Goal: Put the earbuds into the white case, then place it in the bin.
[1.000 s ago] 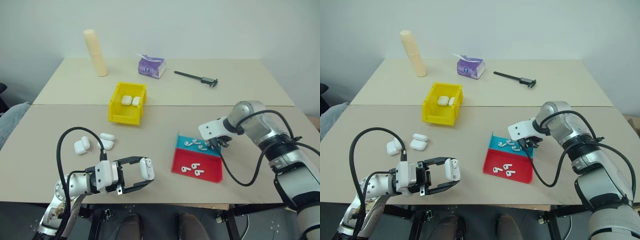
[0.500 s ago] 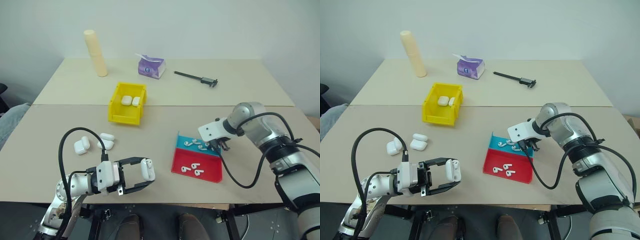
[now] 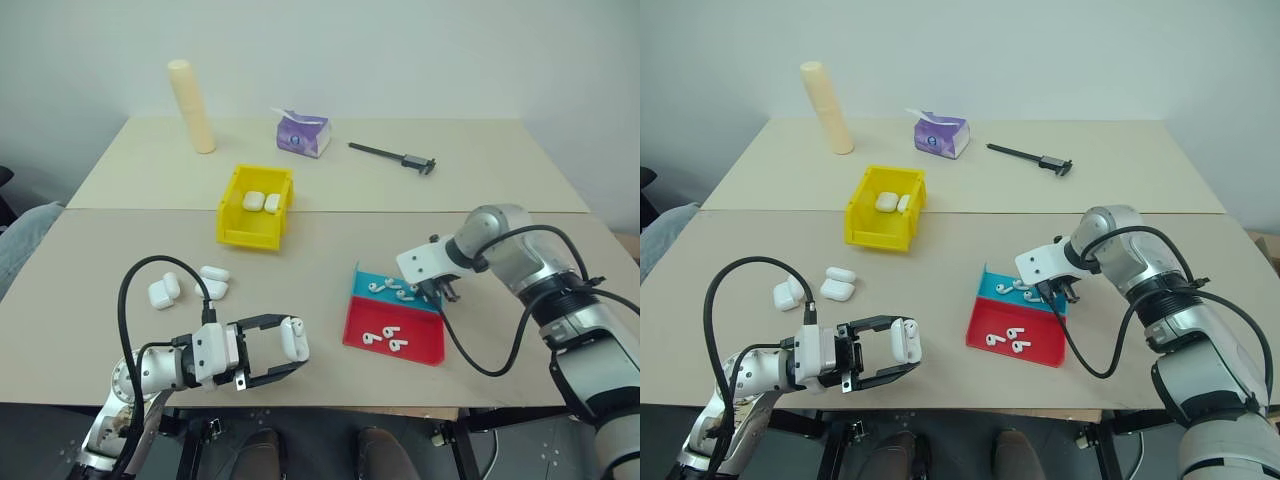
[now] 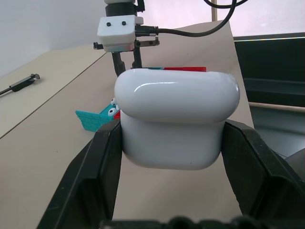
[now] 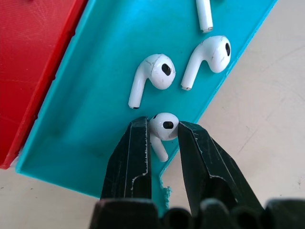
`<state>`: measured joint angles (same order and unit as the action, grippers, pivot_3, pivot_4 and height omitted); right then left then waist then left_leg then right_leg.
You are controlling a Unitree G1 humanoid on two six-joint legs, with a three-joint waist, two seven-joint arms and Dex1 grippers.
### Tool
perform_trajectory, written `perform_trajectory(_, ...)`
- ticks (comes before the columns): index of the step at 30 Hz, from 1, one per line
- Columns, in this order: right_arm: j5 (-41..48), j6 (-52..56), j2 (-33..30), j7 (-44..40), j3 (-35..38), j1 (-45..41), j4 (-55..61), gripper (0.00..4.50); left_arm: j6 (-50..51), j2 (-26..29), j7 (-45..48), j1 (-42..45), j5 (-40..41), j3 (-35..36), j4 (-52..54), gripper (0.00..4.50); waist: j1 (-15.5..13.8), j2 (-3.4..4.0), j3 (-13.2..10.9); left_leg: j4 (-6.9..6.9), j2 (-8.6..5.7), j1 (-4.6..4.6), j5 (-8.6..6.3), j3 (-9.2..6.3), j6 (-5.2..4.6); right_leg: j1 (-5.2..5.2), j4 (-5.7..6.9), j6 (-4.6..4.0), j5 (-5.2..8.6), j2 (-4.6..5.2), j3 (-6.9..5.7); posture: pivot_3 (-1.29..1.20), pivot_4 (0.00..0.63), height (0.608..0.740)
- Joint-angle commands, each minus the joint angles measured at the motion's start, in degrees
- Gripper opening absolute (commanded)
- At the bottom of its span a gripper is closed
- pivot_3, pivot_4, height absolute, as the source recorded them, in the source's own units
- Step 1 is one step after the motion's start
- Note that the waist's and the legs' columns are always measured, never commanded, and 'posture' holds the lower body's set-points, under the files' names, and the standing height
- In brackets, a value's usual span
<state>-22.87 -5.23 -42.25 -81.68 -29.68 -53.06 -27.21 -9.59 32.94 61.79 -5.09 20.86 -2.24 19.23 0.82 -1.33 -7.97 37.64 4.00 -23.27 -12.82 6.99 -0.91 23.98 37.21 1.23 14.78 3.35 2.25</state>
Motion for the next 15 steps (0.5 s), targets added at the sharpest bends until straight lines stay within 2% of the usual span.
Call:
perform_trajectory(1, 2.69, 3.76, -1.26, 0.05, 4.09, 0.79, 4.35, 0.66, -0.81, -0.67, -0.91, 1.58, 1.26, 0.13, 0.96, 2.8, -0.02, 0.0, 0.0, 0.0, 0.0, -0.01, 0.0, 0.0, 0.0, 0.01, 0.0, 0.0, 0.0, 0.0, 0.0, 0.0, 0.15, 0.74)
perform_trajectory(3, 4.81, 6.52, -1.92, 0.09, 6.69, 1.22, 7.58, 0.66, -0.37, -1.05, -1.33, 2.33, 2.15, 0.47, 1.42, 2.8, -0.04, 0.0, 0.0, 0.0, 0.0, -0.1, 0.0, 0.0, 0.0, 0.1, 0.01, 0.0, 0.0, 0.0, 0.01, 0.0, 0.15, 0.74)
perform_trajectory(5, 9.39, 12.9, -2.75, 1.17, 12.83, 1.66, 14.04, 0.66, 1.58, -1.96, -2.99, 4.73, 4.18, 0.99, 2.65, 2.8, -0.1, 0.06, -0.04, -0.01, 0.0, -0.16, 0.0, -0.01, 0.0, 0.16, 0.01, 0.0, 0.0, 0.0, 0.01, 0.0, 0.15, 0.74)
perform_trajectory(10, 25.03, 39.58, -3.25, 2.95, 29.64, 2.79, 32.29, 0.66, 5.89, -3.12, -4.41, 9.69, 9.19, 0.98, 4.93, 2.8, -0.32, 0.07, -0.04, 0.04, 0.0, -0.28, 0.0, -0.18, 0.0, 0.18, 0.03, 0.04, -0.03, 0.0, -0.04, 0.0, 0.15, 0.74)
perform_trajectory(12, 29.75, 46.49, -3.58, 4.08, 33.39, 3.66, 37.65, 0.66, 7.23, -2.85, -4.41, 10.53, 10.36, 1.04, 5.62, 2.8, -0.31, 0.07, -0.04, 0.04, 0.0, -0.27, -0.01, -0.27, -0.01, 0.14, 0.01, 0.04, -0.03, 0.01, -0.05, 0.0, 0.15, 0.74)
perform_trajectory(15, 45.31, 64.55, 0.2, 7.14, 46.45, 4.31, 47.64, 0.66, 9.48, -2.49, -3.49, 13.51, 12.15, 0.39, 6.35, 2.8, -0.25, 0.06, -0.04, 0.05, -0.01, -0.24, -0.02, -0.35, -0.01, 0.11, 0.01, 0.05, -0.03, 0.02, -0.05, 0.0, 0.15, 0.74)
